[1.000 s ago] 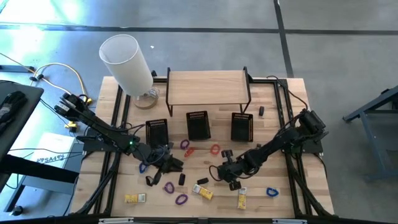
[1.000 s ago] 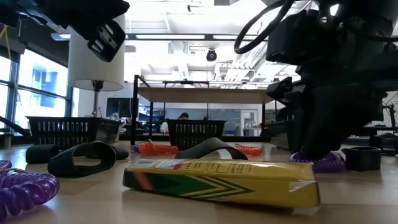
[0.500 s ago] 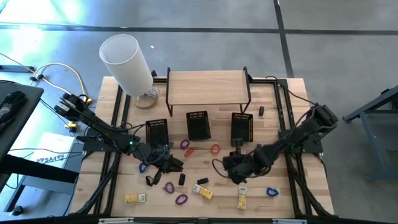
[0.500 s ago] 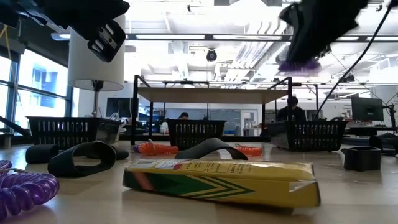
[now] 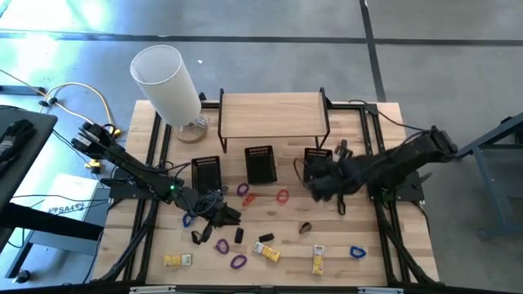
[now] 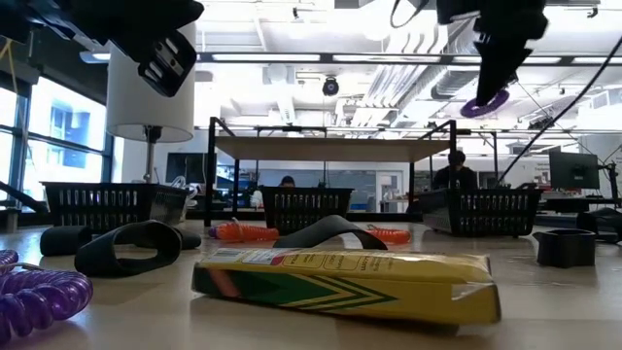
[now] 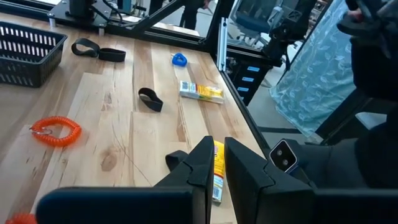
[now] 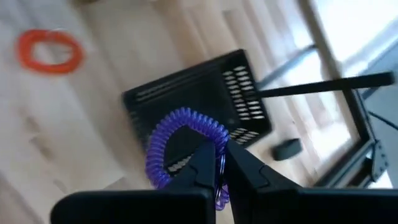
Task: Pick & Place Office Desk Supplies
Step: Put the purple spring keychain into the right black bin
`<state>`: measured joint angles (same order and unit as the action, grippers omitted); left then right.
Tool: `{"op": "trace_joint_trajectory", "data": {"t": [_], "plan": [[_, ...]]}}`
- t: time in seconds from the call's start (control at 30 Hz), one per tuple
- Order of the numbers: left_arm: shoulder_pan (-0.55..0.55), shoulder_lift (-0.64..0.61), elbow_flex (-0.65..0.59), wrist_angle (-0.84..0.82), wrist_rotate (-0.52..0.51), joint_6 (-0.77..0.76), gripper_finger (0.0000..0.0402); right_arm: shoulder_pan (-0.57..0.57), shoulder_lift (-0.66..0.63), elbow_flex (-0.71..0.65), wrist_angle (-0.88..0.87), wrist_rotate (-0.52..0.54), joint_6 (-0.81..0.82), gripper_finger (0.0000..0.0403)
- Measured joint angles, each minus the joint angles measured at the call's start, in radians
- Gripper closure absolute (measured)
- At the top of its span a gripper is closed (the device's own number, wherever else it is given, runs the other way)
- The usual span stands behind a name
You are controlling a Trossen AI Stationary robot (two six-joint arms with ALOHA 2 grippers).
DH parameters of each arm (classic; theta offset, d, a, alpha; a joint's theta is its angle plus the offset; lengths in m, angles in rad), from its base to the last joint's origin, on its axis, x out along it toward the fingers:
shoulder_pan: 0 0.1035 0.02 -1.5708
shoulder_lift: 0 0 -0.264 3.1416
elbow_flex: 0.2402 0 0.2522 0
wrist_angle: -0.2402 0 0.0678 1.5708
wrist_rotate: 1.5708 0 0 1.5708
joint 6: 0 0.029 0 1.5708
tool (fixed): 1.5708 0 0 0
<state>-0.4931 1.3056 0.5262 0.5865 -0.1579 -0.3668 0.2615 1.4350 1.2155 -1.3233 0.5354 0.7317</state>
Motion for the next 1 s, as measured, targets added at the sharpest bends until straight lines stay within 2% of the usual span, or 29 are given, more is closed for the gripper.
{"op": "trace_joint_trajectory", "data": {"t": [0.17,0.33,0.5,0.77,1.0], "plan": [[0.0,0.0,0.0,-0.002,0.0,0.0,0.0368,-0.144,-0.034,-0.062,0.022,-0.064,-0.079,0.0395],[0.0,0.0,0.0,-0.002,0.0,0.0,0.0368,-0.292,-0.05,-0.158,0.19,-0.175,-0.205,0.0395],[-0.003,0.0,0.0,-0.003,0.0,0.0,0.0368,-0.392,-0.037,-0.233,0.346,-0.268,-0.286,0.0395],[0.002,0.0,0.0,-0.003,0.001,0.0,0.0368,-0.444,-0.012,-0.299,0.512,-0.323,-0.336,0.0394],[0.002,0.0,0.0,-0.001,0.0,0.001,0.0368,-0.46,0.011,-0.317,0.527,-0.326,-0.325,0.0376]]}}
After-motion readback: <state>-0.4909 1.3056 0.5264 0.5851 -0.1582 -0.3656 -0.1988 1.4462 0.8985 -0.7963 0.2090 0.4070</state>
